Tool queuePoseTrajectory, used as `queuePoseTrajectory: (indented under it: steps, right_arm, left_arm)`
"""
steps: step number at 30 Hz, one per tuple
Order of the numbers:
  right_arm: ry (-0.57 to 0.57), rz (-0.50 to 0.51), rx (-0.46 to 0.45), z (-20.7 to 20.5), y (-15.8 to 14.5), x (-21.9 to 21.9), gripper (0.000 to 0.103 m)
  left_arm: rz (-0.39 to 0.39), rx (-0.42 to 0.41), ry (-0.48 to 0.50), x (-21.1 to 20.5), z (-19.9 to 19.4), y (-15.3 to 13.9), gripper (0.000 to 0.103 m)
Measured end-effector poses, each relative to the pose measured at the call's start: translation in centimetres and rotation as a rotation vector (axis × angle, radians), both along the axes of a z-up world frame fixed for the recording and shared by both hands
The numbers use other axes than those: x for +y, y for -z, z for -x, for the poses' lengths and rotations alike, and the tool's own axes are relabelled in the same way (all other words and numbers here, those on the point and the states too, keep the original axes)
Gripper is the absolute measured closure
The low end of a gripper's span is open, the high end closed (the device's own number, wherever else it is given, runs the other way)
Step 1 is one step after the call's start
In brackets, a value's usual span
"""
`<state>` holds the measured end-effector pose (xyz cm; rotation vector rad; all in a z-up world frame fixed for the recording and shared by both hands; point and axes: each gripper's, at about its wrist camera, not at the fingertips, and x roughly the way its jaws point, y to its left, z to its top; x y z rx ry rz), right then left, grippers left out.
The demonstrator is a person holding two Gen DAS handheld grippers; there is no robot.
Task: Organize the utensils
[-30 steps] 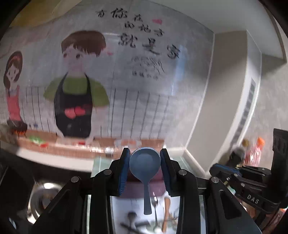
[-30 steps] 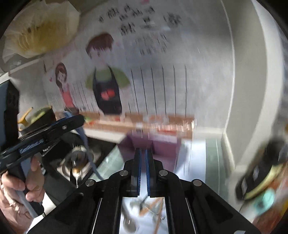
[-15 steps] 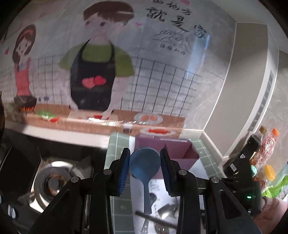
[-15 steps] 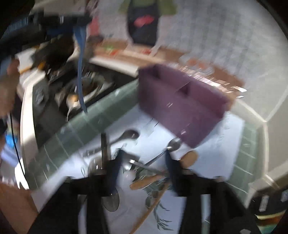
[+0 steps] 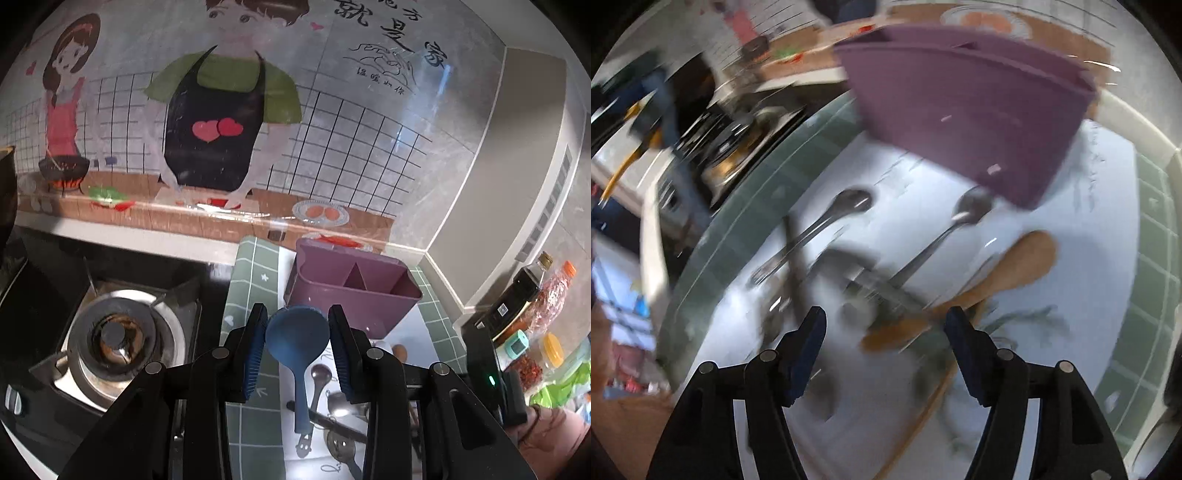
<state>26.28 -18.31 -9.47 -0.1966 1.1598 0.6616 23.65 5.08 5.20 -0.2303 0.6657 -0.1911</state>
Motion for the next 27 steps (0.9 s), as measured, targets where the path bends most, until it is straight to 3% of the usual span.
queuePoseTrajectory:
  steps: [7,8,10,12,18,24,25,27]
  right_arm:
    - [-0.130,0.076,-0.182,2.5,-2.0,3.1,0.040]
    - [-0.145,0.092,-0.199,2.4,-1.9,3.6,0.042]
    - [-0.154,0.120,-0.220,1.9,-1.5,4.6,0.057]
    - [-0.189,0.142,-0.227,1.4,-1.1,5.2,0.063]
    - [-0.255,0.198,-0.213,-0.3,0.3,6.0,0.063]
    - [-0.257,0.192,-0.153,-1.7,1.4,6.3,0.064]
    - [-0.257,0.193,-0.153,-1.6,1.4,6.5,0.070]
    - [-0.233,0.206,-0.157,-1.4,1.2,6.9,0.071]
  left_arm:
    - [0.004,0.021,0.002,0.2,0.3,0.3,0.068]
    - [0.004,0.022,0.002,0.2,0.4,0.3,0.068]
    - [0.005,0.026,0.002,0.4,0.5,0.4,0.068]
    - [0.007,0.029,0.004,0.4,0.7,0.5,0.068]
    - [0.006,0.027,0.012,0.7,1.2,0.4,0.068]
    - [0.007,0.035,0.010,0.8,1.4,0.5,0.068]
    - [0.006,0.036,0.010,0.8,1.4,0.5,0.068]
    - [0.004,0.039,0.011,0.6,1.4,0.5,0.068]
